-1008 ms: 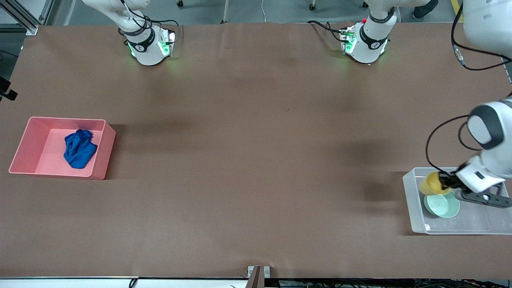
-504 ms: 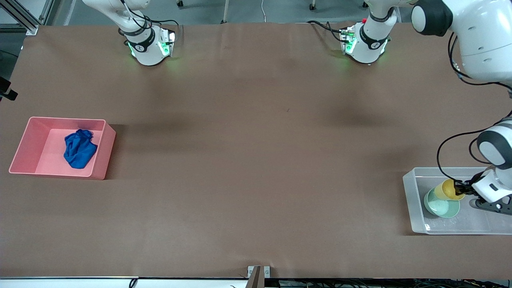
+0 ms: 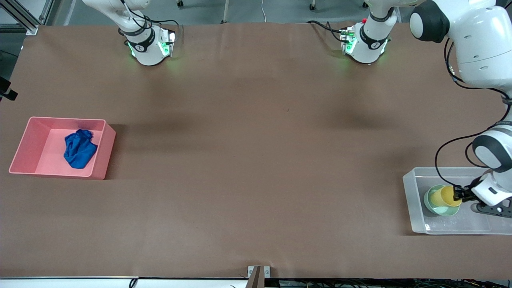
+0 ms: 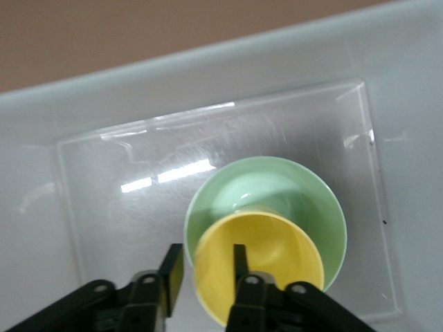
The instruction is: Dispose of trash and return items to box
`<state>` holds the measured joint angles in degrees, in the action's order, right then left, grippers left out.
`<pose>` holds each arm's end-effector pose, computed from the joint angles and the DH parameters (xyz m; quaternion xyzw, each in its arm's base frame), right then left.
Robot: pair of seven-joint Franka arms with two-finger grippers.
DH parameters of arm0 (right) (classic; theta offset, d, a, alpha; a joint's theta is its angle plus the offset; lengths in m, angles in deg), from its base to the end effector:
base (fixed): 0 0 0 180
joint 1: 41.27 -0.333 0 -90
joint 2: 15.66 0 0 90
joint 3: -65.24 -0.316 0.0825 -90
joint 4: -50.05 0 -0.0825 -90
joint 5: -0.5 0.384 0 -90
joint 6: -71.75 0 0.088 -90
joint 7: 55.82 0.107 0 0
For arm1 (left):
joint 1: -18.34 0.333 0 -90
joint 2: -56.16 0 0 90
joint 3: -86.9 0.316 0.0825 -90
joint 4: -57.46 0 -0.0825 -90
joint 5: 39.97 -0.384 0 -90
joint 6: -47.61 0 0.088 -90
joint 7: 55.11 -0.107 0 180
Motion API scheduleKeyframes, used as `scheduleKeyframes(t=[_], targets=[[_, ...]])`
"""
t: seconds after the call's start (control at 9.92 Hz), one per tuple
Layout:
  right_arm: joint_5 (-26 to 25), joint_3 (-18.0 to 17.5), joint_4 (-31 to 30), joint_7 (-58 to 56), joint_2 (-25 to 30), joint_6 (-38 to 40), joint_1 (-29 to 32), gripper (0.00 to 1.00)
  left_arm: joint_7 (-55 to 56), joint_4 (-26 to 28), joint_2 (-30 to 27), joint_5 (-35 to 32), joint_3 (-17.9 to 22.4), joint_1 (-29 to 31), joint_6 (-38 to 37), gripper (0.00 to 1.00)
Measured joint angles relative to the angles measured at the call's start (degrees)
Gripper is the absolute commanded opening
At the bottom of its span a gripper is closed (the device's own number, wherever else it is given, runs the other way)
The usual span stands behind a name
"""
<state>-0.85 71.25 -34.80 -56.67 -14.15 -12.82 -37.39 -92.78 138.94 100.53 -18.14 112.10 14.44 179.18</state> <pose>0.5277 -0.0957 0.6724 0.9967 -0.0800 0.0096 0.0113 0.7160 0.1950 0.2835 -0.9912 0.0970 -0.0813 0.0383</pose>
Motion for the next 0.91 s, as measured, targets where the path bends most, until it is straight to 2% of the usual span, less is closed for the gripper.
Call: scheduleKeyframes(t=[0.2,0.3,0.4,0.61,0.71,0.91], targets=[[0.0,0.0,-0.01,0.01,0.0,0.01,0.0,1.0,1.28,0.06,-5.66,0.17,-0.78,0.01,-2.7,1.0],[0.0,-0.01,-0.02,0.01,0.0,0.02,0.0,1.0,4.09,1.06,-10.22,-0.24,-2.53,-0.07,-5.9,1.0],[0.0,-0.01,-0.03,0.02,0.0,0.02,0.0,1.0,8.36,3.72,-15.64,-4.39,-5.46,-0.09,-8.4,1.0],[0.0,-0.02,-0.04,0.03,0.0,0.02,0.0,1.0,22.06,13.56,-27.96,-18.49,-14.57,-0.03,-9.78,1.0],[0.0,-0.02,-0.04,0.04,0.0,0.03,0.0,1.0,28.06,18.72,-33.57,-21.49,-18.24,-0.25,-9.94,1.0],[0.0,-0.02,-0.04,0.04,0.0,0.04,0.01,1.0,32.08,26.03,-42.13,-22.2,-21.93,-0.23,-11.95,1.0]])
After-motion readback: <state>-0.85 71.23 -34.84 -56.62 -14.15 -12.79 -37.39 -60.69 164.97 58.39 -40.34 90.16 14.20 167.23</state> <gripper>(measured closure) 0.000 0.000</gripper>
